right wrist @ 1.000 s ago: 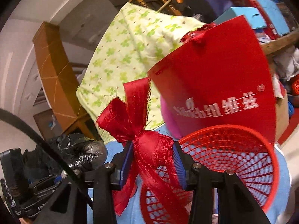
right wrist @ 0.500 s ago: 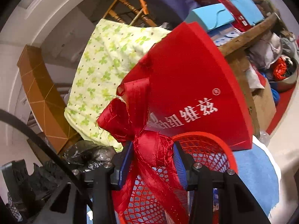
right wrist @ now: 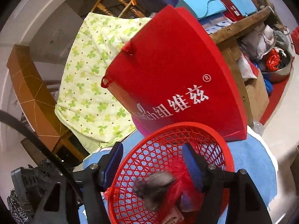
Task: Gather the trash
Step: 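Open both grippers to drop the bag and ribbon into the basket, then grasp the white crumpled tissue with left gripper while right grasps the red plastic bag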
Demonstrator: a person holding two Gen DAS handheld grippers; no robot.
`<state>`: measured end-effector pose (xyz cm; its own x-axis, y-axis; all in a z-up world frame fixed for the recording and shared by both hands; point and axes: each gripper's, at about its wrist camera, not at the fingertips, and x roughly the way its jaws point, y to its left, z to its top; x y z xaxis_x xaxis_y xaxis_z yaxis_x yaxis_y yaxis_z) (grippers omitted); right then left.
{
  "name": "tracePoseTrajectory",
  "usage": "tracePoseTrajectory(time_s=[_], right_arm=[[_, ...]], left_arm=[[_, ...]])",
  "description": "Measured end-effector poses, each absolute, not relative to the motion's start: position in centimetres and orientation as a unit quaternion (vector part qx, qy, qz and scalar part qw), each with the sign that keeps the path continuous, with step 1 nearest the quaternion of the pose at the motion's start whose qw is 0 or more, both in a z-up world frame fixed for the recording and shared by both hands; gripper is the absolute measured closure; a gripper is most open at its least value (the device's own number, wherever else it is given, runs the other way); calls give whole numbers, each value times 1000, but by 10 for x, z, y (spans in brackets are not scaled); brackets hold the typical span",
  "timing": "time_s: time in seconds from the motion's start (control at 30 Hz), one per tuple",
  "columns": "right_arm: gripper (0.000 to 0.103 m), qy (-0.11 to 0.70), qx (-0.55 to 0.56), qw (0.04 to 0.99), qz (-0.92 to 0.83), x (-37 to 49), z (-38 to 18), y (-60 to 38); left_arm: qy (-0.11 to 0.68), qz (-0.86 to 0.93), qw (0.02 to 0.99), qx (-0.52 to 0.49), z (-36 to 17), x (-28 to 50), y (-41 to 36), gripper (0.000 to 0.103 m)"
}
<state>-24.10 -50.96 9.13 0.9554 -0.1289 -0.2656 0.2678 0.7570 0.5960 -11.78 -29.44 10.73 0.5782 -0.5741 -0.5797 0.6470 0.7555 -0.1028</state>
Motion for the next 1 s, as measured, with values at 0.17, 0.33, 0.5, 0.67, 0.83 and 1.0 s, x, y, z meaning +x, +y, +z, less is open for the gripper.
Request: tracePoseTrajectory(time_s=[0.17,0.33,0.5,0.67,0.83,1.0], right_arm=[[34,64,270,957,-79,-241,109,-475],[34,40,224,974,-22,-230,121,-433],[33,48,201,978,40,-205,123,-392],[33,98,186,974,82,-168,113,-349],[33,178,182,963,91,-125,86,-318],[33,262,165,948,77,-85,53,-297]], left_arm=[[300,-277,909,80,97,-114,-243,35],[311,-191,928,73,81,-102,-168,35],[331,-90,938,53,59,-90,-81,35],[346,-47,936,28,39,-83,-36,35],[358,-51,932,22,19,-77,-29,35],[367,-74,927,9,7,-67,-32,35]])
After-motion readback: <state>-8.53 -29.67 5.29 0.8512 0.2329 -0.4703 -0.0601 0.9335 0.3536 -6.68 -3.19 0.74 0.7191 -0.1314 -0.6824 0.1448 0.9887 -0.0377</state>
